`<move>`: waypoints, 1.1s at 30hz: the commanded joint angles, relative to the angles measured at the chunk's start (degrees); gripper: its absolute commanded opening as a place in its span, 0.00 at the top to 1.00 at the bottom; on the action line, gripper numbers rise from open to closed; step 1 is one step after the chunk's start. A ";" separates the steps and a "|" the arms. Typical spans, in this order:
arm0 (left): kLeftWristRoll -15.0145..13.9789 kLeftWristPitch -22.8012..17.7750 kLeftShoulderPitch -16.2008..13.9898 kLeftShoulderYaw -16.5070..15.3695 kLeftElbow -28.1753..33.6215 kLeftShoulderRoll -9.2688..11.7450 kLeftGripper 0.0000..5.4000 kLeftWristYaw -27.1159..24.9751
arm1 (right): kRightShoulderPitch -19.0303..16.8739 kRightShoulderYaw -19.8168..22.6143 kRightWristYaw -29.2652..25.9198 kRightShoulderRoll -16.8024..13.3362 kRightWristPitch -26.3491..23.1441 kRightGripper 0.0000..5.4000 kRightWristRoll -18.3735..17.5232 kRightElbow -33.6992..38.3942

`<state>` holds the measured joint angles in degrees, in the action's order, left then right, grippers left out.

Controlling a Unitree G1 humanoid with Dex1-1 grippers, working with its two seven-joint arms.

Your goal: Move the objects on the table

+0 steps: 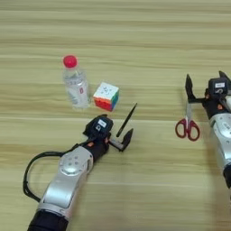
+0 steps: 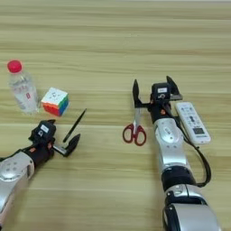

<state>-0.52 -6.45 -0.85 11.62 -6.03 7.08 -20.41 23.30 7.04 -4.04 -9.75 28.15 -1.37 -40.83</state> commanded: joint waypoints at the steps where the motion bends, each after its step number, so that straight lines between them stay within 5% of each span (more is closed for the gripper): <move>1: 0.66 -1.94 -1.08 0.26 -2.16 0.69 0.10 0.10 | 0.45 0.09 0.35 -0.01 -0.29 0.00 0.04 -0.02; 33: 0.29 -0.97 -1.00 -0.33 -2.58 0.84 0.72 0.03 | 0.45 0.06 0.50 0.06 -0.30 0.00 0.10 0.05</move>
<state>-0.56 -5.81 -0.60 11.50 -6.64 7.10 -20.43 23.30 7.04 -4.00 -9.75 28.15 -1.36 -40.82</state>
